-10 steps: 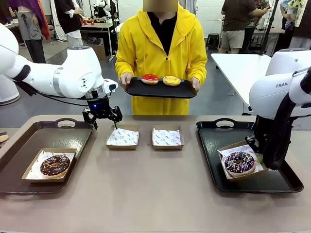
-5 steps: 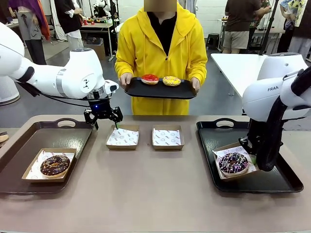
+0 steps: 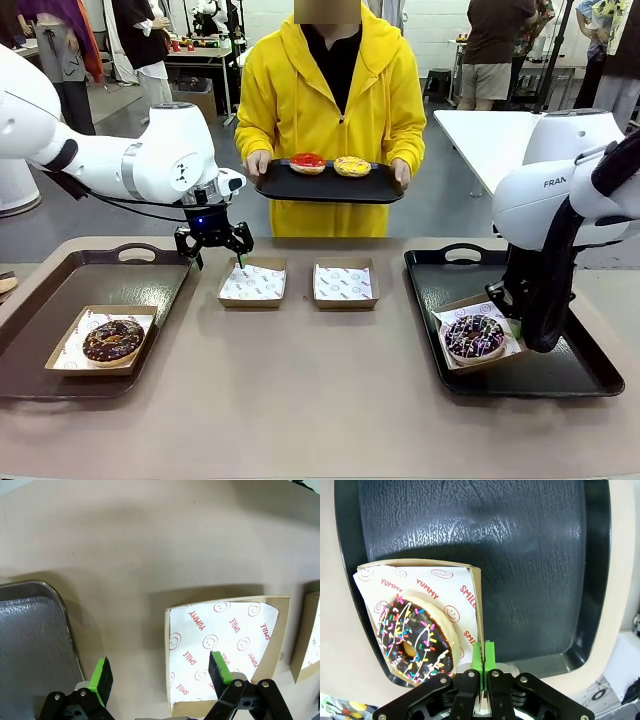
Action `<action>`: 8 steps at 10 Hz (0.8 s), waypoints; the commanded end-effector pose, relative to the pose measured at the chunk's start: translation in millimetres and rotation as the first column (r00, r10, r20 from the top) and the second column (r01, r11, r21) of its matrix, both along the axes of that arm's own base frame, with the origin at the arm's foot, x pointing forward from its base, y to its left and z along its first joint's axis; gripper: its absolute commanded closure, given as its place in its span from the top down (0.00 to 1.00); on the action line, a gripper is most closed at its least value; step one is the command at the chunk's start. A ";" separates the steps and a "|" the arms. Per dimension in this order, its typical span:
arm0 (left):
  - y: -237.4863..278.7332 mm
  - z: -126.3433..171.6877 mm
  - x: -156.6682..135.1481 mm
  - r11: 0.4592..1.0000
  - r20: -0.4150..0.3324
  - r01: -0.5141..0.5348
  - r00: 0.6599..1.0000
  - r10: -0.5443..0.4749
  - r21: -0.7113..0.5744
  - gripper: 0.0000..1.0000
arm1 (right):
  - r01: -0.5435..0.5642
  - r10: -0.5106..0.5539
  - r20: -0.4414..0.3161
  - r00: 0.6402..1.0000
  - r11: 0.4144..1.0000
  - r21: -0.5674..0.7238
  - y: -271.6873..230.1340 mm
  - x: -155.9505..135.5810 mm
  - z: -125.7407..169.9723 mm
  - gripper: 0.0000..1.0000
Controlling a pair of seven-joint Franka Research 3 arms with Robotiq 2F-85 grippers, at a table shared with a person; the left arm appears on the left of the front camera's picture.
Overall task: Individually package the donuts and arrange them on the tray.
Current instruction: Place the picked Paper togo box on the Handle tray while simultaneously picking up another Paper togo box from the table with the other hand.
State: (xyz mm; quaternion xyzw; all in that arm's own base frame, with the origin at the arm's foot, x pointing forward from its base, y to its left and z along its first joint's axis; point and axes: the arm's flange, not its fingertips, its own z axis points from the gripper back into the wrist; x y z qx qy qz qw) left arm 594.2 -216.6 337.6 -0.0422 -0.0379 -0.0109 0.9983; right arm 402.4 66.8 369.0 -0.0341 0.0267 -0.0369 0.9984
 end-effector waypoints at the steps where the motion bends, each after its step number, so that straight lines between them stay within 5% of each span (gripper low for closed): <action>1: -5.0 -1.5 7.1 0.999 -0.008 -0.027 1.000 0.027 0.030 1.00 | 0.010 -0.010 -0.026 1.000 1.000 0.024 3.8 3.3 -1.4 0.02; 8: -11.6 -7.8 5.7 1.000 -0.040 0.016 0.999 -0.015 0.018 1.00 | 0.008 -0.007 -0.051 0.999 0.999 0.032 1.0 3.0 -6.9 0.02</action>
